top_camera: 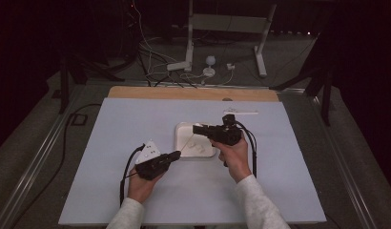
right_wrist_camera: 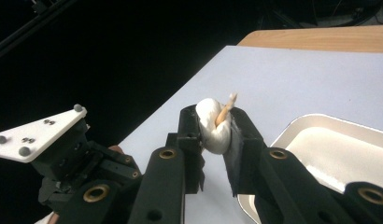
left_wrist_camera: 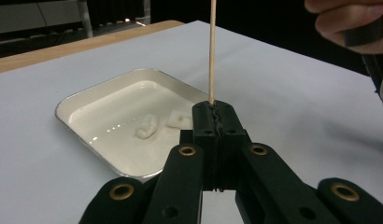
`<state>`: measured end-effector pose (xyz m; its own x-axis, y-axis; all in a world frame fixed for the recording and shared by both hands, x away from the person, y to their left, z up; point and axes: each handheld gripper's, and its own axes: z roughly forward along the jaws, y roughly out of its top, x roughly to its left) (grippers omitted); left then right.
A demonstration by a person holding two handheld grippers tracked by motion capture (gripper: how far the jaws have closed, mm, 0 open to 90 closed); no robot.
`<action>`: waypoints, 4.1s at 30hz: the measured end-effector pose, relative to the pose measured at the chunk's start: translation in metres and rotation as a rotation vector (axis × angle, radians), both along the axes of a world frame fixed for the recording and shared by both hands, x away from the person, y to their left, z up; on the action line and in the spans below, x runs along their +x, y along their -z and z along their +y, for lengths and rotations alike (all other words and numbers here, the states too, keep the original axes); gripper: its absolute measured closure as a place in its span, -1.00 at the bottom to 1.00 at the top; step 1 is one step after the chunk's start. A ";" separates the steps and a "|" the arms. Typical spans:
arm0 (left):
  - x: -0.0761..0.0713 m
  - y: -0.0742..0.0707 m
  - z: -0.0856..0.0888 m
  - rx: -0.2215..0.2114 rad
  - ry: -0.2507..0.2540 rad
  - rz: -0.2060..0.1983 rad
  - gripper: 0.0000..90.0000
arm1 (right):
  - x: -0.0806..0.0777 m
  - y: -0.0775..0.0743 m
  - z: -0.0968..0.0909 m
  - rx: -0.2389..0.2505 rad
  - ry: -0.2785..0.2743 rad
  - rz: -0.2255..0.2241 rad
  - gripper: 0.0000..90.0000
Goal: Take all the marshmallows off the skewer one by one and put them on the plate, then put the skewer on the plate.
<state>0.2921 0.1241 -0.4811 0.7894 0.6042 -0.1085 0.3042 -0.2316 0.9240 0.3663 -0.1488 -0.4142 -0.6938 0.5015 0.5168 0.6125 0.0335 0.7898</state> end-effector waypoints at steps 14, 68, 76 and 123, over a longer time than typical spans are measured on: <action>0.002 0.007 0.016 0.028 -0.086 0.015 1.00 | 0.002 -0.032 -0.047 0.076 0.128 -0.069 0.76; 0.022 -0.014 -0.002 -0.095 -0.185 0.158 1.00 | 0.007 0.057 -0.018 -0.331 0.128 -0.014 -0.70; 0.028 -0.013 -0.010 -0.086 -0.216 0.190 1.00 | -0.008 0.049 -0.023 -0.314 0.116 -0.066 -0.80; 0.055 0.030 -0.046 0.045 -0.358 0.369 0.99 | -0.067 0.029 -0.107 -0.285 0.193 -0.189 -0.92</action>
<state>0.3467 0.0786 -0.5107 0.4464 0.8401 -0.3082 0.6754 -0.0904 0.7319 0.2993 -0.2560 -0.4427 -0.6423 0.7372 0.2097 0.4733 0.1663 0.8651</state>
